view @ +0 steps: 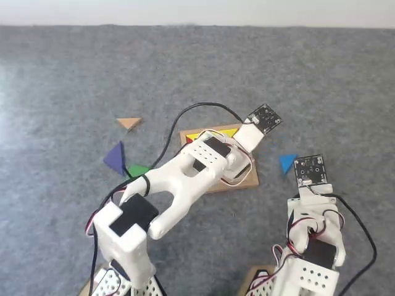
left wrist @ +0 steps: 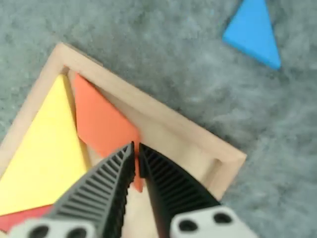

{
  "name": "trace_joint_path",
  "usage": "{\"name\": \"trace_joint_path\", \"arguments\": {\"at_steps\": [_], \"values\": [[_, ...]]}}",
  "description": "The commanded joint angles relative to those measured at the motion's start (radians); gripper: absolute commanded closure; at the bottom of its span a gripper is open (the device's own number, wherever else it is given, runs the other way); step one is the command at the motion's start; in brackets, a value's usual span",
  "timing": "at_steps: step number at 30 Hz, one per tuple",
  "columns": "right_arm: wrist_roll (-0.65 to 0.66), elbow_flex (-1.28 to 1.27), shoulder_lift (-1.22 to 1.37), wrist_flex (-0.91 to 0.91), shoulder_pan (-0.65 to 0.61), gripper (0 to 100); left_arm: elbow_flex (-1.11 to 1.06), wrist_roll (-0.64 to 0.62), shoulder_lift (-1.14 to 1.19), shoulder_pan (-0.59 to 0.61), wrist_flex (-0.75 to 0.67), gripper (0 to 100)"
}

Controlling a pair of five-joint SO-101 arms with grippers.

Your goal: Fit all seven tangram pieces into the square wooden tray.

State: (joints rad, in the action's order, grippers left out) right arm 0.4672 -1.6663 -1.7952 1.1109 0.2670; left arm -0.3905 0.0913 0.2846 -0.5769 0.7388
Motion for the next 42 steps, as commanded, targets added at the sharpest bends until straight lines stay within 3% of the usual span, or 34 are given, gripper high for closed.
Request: {"name": "trace_joint_path", "arguments": {"at_steps": [1, 7, 13, 19, 42], "values": [[0.009, -0.018, -0.010, 0.007, -0.007, 98.9, 0.045, 0.011, 0.000, 0.017, 0.008, 99], [0.009, -0.018, -0.010, 0.007, -0.007, 98.9, 0.025, 0.006, -0.034, 0.018, 0.000, 99], [0.009, -0.018, -0.010, 0.007, -0.007, 98.9, -0.194, 0.005, -0.244, 0.017, -0.126, 99], [0.009, -0.018, -0.010, 0.007, -0.007, 98.9, -0.259, 0.003, -0.285, 0.037, -0.074, 99], [0.009, -0.018, -0.010, 0.007, -0.007, 98.9, 0.022, 0.008, -0.026, 0.035, 0.015, 99]]}}
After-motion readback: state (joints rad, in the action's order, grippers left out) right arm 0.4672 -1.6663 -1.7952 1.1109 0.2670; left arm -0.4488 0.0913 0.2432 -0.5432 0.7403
